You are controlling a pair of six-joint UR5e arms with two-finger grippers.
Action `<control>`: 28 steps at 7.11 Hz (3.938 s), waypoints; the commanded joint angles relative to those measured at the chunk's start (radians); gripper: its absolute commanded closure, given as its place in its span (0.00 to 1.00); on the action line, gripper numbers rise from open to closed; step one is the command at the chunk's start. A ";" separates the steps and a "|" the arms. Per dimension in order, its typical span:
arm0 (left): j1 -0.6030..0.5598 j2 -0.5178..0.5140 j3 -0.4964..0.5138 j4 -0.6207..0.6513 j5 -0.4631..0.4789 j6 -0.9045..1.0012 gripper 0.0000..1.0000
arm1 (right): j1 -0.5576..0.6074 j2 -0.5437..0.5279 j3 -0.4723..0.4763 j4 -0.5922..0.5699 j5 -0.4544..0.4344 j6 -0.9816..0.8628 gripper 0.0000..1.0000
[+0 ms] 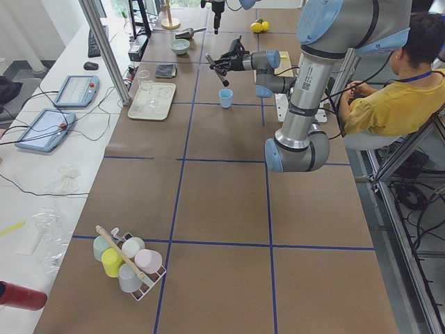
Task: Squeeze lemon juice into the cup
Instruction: 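Press the muddler down onto the lemon inside the cup with the left gripper, then lift the muddler out of the cup with the left gripper, then carry the muddler back and lower it to the table with the left gripper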
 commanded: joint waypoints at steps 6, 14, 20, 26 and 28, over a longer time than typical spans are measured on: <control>0.041 -0.034 0.178 -0.035 0.040 -0.006 1.00 | 0.001 -0.006 -0.001 0.000 0.008 0.001 0.00; 0.047 -0.040 0.089 -0.064 0.028 0.132 1.00 | 0.016 -0.007 0.005 0.000 0.011 0.003 0.00; -0.157 0.144 -0.178 0.083 -0.446 0.227 1.00 | 0.025 -0.024 0.010 0.002 0.008 0.000 0.00; -0.718 0.474 -0.076 0.527 -1.524 0.219 1.00 | 0.027 -0.053 0.008 0.000 0.010 -0.029 0.00; -0.715 0.526 0.024 0.522 -1.559 0.209 1.00 | 0.097 -0.073 -0.021 -0.003 0.075 -0.101 0.00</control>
